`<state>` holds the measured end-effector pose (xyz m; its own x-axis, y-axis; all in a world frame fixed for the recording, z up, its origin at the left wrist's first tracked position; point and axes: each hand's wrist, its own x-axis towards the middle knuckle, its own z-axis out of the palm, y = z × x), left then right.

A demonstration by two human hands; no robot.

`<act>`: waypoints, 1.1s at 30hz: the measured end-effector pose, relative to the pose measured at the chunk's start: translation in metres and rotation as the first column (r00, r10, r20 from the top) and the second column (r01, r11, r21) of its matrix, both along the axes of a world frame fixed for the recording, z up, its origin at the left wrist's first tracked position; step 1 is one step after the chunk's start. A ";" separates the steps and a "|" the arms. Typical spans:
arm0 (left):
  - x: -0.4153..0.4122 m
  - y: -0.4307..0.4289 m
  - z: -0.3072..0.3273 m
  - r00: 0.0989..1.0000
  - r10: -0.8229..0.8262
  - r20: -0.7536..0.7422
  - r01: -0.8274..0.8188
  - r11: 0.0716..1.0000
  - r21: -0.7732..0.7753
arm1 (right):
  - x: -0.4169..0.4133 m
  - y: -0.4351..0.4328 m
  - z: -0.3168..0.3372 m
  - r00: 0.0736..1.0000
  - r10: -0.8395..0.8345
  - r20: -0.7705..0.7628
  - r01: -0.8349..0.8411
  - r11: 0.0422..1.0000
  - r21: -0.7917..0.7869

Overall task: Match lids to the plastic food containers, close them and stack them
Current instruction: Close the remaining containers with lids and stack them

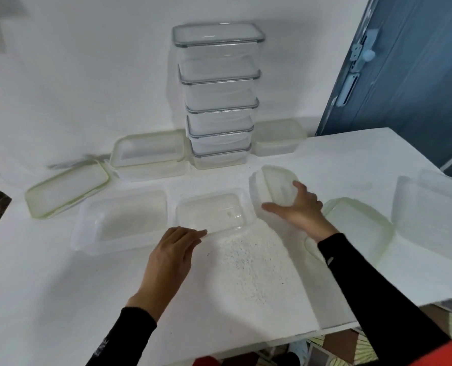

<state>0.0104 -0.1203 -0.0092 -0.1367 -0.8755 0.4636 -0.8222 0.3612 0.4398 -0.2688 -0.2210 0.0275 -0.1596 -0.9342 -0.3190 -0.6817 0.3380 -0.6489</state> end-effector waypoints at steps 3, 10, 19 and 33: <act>-0.007 -0.005 -0.002 0.996 -0.082 -0.021 0.082 0.997 0.007 | -0.019 -0.005 0.026 0.957 0.195 0.214 -0.197 0.980 -0.014; -0.035 -0.015 0.020 0.822 0.104 -0.560 -0.045 0.992 0.118 | -0.003 0.000 0.042 0.647 0.762 -0.032 -0.762 0.646 -0.046; -0.031 -0.036 0.011 0.543 0.499 -0.675 0.061 0.779 0.624 | 0.006 -0.009 0.026 0.404 0.857 -0.319 -0.891 0.448 0.074; -0.037 -0.049 0.012 0.369 0.530 -0.764 0.168 0.770 0.615 | -0.006 0.031 -0.007 0.875 -0.037 0.483 0.035 0.999 0.011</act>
<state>-0.0266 -0.1690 0.0027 0.2260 -0.9114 -0.3438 0.1595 -0.3135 0.9361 -0.2745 -0.1901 0.0204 -0.0184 -0.9300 -0.3671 -0.2705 0.3581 -0.8937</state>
